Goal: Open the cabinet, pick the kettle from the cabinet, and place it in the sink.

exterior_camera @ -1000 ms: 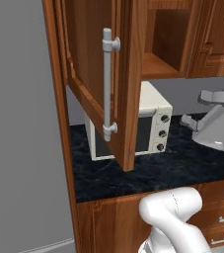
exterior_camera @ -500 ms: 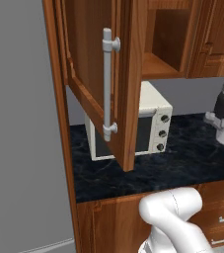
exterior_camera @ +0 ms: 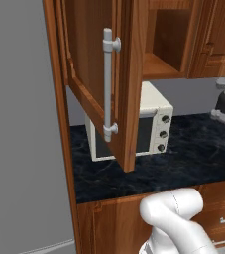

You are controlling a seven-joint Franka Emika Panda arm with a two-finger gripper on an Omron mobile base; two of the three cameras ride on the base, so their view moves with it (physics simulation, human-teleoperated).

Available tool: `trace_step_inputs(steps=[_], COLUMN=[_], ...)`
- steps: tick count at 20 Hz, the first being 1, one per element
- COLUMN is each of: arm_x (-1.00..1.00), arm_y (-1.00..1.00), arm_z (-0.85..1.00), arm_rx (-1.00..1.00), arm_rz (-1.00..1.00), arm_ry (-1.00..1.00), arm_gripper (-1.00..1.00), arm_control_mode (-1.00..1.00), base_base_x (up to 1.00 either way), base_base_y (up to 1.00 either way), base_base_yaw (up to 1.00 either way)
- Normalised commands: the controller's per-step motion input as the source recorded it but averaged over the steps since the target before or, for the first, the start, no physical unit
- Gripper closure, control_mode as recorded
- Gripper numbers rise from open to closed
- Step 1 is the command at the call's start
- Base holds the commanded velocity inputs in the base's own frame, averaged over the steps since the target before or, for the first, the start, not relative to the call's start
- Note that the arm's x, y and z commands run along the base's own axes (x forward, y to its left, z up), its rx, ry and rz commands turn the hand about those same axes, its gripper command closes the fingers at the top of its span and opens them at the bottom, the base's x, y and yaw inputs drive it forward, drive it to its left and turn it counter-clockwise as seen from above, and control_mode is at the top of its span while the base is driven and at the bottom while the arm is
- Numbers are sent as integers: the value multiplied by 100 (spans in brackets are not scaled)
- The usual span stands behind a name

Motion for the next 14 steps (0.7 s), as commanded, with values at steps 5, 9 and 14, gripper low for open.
trace_step_inputs(steps=[5,9,14], arm_x=[48,48,49], arm_y=[-17,-15,-7], arm_z=[-17,-11,-7], arm_rx=[-19,-14,-17], arm_rz=[-5,-4,-6], arm_ry=[0,0,0], arm_gripper=[-100,-100,-100], arm_control_mode=[-100,-100,-100], base_base_x=[0,0,0], base_base_y=[0,0,0], base_base_yaw=[0,0,0])
